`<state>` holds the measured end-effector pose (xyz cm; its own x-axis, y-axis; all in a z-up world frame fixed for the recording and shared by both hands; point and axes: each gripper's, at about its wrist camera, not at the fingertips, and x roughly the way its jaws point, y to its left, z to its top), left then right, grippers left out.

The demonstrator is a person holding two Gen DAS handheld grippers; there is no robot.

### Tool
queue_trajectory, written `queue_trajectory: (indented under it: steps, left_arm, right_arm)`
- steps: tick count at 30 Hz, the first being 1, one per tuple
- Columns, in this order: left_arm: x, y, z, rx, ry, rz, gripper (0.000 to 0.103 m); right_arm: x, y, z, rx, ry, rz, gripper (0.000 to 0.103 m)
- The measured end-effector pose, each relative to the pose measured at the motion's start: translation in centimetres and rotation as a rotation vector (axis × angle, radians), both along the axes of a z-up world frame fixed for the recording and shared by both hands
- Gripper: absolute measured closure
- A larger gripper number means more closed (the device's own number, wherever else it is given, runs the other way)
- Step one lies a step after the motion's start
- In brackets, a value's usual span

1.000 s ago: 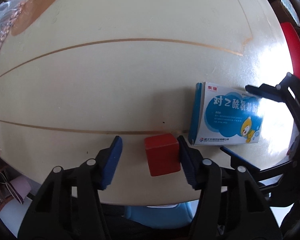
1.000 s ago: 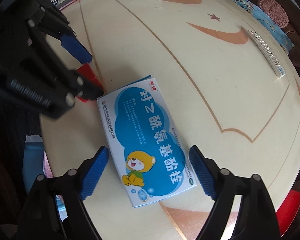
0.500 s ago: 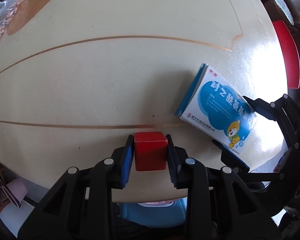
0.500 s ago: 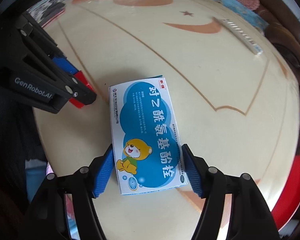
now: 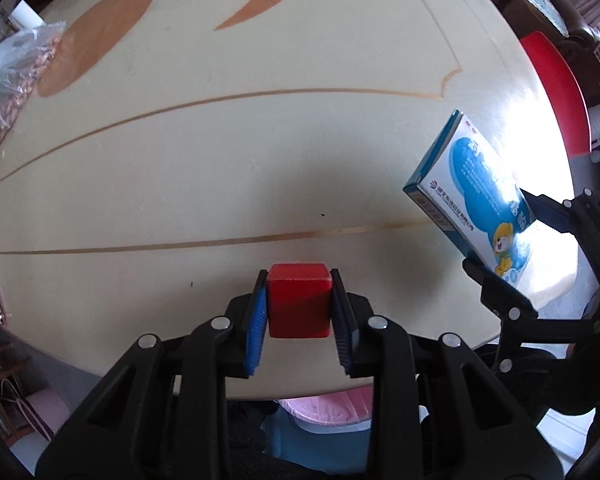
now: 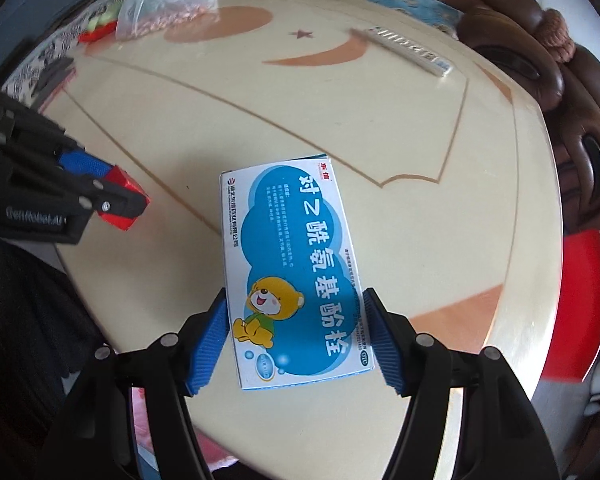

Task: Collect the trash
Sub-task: 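Carry the red cube with the left tool while the right tool carries the medicine box over the bin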

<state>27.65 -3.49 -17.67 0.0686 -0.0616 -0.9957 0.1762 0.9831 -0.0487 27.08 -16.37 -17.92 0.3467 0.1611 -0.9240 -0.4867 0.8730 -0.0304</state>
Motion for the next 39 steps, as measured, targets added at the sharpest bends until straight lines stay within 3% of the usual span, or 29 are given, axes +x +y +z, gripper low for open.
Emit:
queue_trajectory:
  steps: [10, 19, 25, 39]
  left_arm:
    - [-2.6, -0.8, 1.3, -0.032, -0.077, -0.025, 0.074]
    - [-5.2, 1.2, 3.2, -0.019, -0.182, -0.052, 0.074]
    - [-8.5, 2.2, 5.7, -0.001, -0.279, -0.083, 0.074]
    - [-16.7, 2.1, 8.7, -0.019, -0.371, -0.190, 0.074]
  right_arm:
    - [-1.3, -0.5, 1.5, 0.030, -0.014, -0.073, 0.040]
    - [-3.8, -1.1, 5.2, 0.059, -0.091, -0.123, 0.040]
    - [-7.3, -1.3, 7.9, 0.090, -0.140, -0.136, 0.040]
    - [-16.9, -1.3, 11.0, 0.124, -0.185, -0.157, 0.040]
